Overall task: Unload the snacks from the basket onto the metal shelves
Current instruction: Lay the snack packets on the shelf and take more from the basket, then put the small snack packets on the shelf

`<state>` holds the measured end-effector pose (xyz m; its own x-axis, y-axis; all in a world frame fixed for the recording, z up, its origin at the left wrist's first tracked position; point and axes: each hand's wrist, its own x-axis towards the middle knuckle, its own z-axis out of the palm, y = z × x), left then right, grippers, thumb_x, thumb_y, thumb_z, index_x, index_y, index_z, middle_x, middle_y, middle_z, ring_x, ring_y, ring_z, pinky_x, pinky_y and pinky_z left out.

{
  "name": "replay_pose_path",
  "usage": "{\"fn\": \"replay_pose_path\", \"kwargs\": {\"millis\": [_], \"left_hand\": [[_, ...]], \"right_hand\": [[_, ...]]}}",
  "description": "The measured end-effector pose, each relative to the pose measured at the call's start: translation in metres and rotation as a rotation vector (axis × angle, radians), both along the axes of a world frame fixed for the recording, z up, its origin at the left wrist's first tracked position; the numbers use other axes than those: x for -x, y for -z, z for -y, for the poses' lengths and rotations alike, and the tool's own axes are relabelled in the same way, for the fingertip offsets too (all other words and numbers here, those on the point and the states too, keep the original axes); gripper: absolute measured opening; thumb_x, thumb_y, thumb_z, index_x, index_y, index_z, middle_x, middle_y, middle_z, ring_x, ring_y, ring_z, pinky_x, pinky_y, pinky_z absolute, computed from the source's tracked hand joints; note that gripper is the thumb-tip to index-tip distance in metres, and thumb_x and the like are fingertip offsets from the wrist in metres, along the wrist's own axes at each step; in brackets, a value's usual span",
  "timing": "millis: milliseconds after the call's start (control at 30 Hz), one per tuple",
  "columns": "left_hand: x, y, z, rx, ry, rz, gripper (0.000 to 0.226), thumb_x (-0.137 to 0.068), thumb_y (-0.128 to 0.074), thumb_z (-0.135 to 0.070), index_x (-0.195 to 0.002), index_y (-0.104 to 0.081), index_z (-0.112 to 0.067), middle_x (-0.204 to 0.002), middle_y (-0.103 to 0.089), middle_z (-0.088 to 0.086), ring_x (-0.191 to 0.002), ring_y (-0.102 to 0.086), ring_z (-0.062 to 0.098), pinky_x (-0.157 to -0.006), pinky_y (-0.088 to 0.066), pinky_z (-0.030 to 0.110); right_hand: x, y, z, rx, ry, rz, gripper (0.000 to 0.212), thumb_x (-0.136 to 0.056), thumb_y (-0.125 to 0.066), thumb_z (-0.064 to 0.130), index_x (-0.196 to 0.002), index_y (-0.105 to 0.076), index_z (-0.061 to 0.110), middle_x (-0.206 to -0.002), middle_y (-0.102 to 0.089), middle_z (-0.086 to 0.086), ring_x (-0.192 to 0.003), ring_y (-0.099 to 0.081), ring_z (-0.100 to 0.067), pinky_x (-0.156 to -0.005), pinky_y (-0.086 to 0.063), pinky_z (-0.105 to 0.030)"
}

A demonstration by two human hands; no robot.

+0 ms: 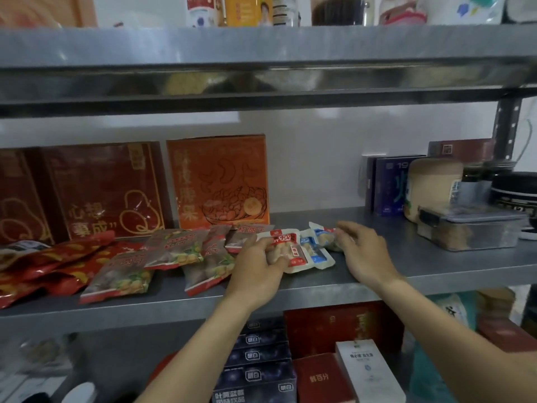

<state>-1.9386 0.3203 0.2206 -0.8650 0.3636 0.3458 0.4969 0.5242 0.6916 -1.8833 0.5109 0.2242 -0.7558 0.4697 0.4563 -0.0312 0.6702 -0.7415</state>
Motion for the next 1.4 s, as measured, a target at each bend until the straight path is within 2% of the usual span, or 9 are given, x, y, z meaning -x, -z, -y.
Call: {"fn": "replay_pose_path", "kwargs": {"millis": [100, 300, 433, 533, 600, 733, 1000, 1200, 1400], "left_hand": [[-0.009, -0.005, 0.005, 0.1, -0.024, -0.086, 0.048, -0.095, -0.056, -0.038, -0.138, -0.051, -0.017, -0.155, -0.033, 0.002, -0.144, -0.027, 0.018, -0.117, -0.024, 0.033], [-0.041, -0.017, 0.037, 0.18, -0.051, -0.413, 0.042, -0.095, -0.057, -0.038, -0.133, -0.057, -0.021, -0.147, -0.044, -0.006, -0.14, -0.034, 0.012, -0.11, -0.021, 0.016], [-0.056, -0.014, 0.093, 0.483, -0.3, -0.506, 0.058, -0.095, -0.046, -0.051, -0.149, -0.029, -0.036, -0.16, -0.021, -0.009, -0.149, -0.013, 0.019, -0.122, -0.012, 0.043], [-0.071, -0.009, 0.144, 0.616, -0.461, -0.431, 0.061, -0.096, -0.038, -0.057, -0.151, -0.02, -0.037, -0.163, -0.007, -0.007, -0.15, -0.002, 0.024, -0.122, -0.006, 0.047], [-0.083, -0.006, 0.183, 0.657, -0.551, -0.385, 0.063, -0.097, -0.036, -0.058, -0.153, -0.016, -0.036, -0.164, -0.003, -0.005, -0.151, 0.001, 0.025, -0.122, -0.004, 0.047], [-0.111, 0.0, 0.268, 0.643, -0.7, -0.314, 0.066, -0.096, -0.037, -0.058, -0.154, -0.014, -0.035, -0.164, -0.002, -0.004, -0.151, 0.003, 0.024, -0.122, -0.003, 0.048], [-0.195, 0.018, 0.473, 0.638, -0.978, -0.24, 0.062, -0.096, -0.036, -0.058, -0.152, -0.021, -0.035, -0.164, -0.006, -0.003, -0.15, -0.003, 0.024, -0.121, -0.007, 0.048], [-0.251, 0.05, 0.618, 0.651, -1.124, -0.157, 0.062, -0.092, -0.035, -0.057, -0.149, -0.031, -0.033, -0.161, -0.019, 0.001, -0.149, -0.013, 0.027, -0.119, -0.017, 0.052], [-0.278, 0.093, 0.725, 0.56, -1.243, -0.063, 0.07, -0.082, -0.028, -0.059, -0.145, -0.04, -0.032, -0.156, -0.033, 0.002, -0.144, -0.026, 0.028, -0.116, -0.025, 0.052]], "right_hand": [[-0.015, -0.004, 0.014, -0.206, -0.063, 0.045, 0.048, -0.1, -0.048, 0.04, -0.145, -0.045, 0.024, -0.146, -0.05, 0.001, -0.138, -0.038, -0.02, -0.106, -0.031, -0.03], [-0.039, -0.003, 0.056, -0.572, -0.174, 0.039, 0.066, -0.096, -0.044, 0.057, -0.153, -0.025, 0.032, -0.155, -0.036, 0.003, -0.145, -0.024, -0.015, -0.121, -0.01, -0.038], [-0.041, -0.002, 0.097, -0.741, -0.247, 0.174, 0.076, -0.093, -0.029, 0.069, -0.155, 0.002, 0.036, -0.165, -0.005, 0.003, -0.151, 0.001, -0.016, -0.122, 0.006, -0.044], [-0.034, 0.003, 0.143, -0.805, -0.368, 0.174, 0.084, -0.083, -0.009, 0.078, -0.153, 0.011, 0.037, -0.165, 0.002, 0.0, -0.151, 0.008, -0.019, -0.121, 0.008, -0.047], [-0.031, 0.006, 0.184, -0.804, -0.456, 0.156, 0.087, -0.078, -0.004, 0.079, -0.153, 0.013, 0.038, -0.165, 0.002, -0.001, -0.151, 0.01, -0.02, -0.121, 0.007, -0.05], [-0.032, 0.005, 0.276, -0.806, -0.613, 0.124, 0.078, -0.093, -0.027, 0.071, -0.153, 0.011, 0.04, -0.165, 0.004, -0.001, -0.151, 0.009, -0.02, -0.121, 0.005, -0.049], [-0.061, 0.014, 0.502, -0.783, -0.88, 0.003, 0.077, -0.093, -0.03, 0.069, -0.155, 0.002, 0.037, -0.165, 0.0, 0.003, -0.151, 0.002, -0.016, -0.122, -0.001, -0.046], [-0.089, 0.047, 0.669, -0.752, -1.011, -0.081, 0.091, -0.074, 0.0, 0.076, -0.155, -0.003, 0.035, -0.162, -0.016, 0.005, -0.149, -0.013, -0.013, -0.121, -0.014, -0.039], [-0.101, 0.084, 0.791, -0.605, -1.217, -0.009, 0.073, -0.094, -0.043, 0.061, -0.154, -0.012, 0.034, -0.159, -0.023, 0.011, -0.145, -0.021, -0.011, -0.116, -0.016, -0.031]]}}
